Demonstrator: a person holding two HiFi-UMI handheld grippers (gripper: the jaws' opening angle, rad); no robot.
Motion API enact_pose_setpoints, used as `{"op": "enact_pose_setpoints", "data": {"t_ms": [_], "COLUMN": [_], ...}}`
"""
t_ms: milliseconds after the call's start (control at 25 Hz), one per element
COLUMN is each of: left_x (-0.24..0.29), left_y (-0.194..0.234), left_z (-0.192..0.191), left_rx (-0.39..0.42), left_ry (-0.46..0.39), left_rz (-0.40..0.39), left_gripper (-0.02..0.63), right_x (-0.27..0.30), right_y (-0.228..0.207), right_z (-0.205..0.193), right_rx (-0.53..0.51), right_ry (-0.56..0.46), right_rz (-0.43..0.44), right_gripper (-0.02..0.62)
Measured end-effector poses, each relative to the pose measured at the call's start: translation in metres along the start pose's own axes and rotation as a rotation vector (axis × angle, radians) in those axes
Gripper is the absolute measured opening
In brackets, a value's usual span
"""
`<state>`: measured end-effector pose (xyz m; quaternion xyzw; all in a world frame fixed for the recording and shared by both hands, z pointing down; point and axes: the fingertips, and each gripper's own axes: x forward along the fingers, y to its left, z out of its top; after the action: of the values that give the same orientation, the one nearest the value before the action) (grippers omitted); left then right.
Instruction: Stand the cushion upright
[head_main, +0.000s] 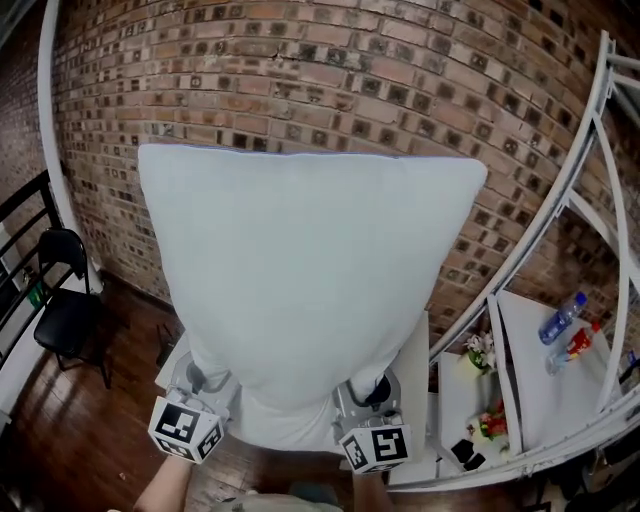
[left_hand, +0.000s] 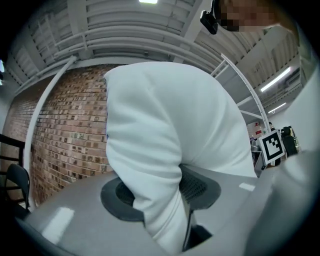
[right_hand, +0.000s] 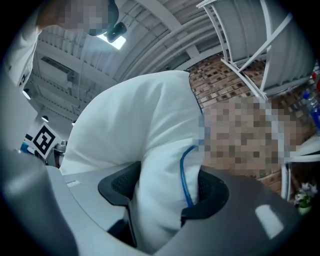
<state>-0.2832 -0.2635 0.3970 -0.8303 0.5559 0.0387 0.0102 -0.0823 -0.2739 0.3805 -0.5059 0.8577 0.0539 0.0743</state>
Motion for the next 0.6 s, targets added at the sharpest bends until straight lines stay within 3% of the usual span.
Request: {"op": "enact_pose_setpoints", "data": {"t_ms": [600], "left_x": [0.108], "left_y": [-0.006], "left_z": [-0.006], "left_rx": [0.01], "left_ry": [-0.021], "left_rz": [-0.136], "left_gripper": [0.201], "right_x": [0.041], "right_y": [-0.078], "right_z": [-0.005], "right_rx": [-0.06], "right_ry": [-0.048], "right_rz": [-0.116], "right_gripper": [0.259]}}
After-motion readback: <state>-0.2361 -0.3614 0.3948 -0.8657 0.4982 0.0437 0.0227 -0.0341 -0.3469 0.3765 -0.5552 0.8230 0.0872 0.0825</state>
